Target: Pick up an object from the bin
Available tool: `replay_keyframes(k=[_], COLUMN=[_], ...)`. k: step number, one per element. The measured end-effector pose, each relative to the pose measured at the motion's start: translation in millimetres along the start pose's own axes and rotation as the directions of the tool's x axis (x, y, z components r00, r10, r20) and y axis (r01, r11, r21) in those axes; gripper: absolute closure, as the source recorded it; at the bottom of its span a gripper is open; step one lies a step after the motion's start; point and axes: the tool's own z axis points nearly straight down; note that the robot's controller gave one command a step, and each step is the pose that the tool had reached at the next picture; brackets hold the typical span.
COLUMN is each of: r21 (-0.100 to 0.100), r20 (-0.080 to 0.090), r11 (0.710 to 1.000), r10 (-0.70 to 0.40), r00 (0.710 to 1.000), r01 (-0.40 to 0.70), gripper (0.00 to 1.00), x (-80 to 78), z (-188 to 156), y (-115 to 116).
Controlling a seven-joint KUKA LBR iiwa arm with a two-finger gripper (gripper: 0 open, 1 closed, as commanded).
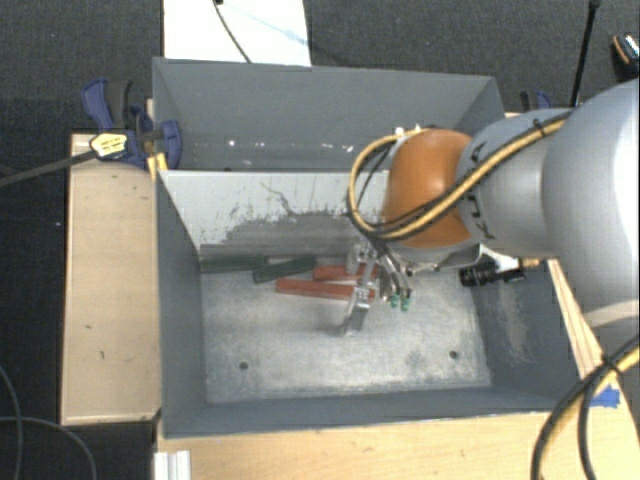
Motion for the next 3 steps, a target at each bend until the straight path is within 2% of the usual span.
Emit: replay_keyframes(k=[1,2,3], r21=[-0.002,-0.003,0.004], r20=[0.005,0.009,-0.001], r11=[0.986,0.986,0.98], r10=[-0.167,-0.164,-0.198], r00=[0.986,0.986,0.98], r01=[0.168,0.164,0.198], gripper=[0.0,1.0,1.0], x=[-1.0,-3.0,22.6], z=[8,5,1], y=[55,55,-22])
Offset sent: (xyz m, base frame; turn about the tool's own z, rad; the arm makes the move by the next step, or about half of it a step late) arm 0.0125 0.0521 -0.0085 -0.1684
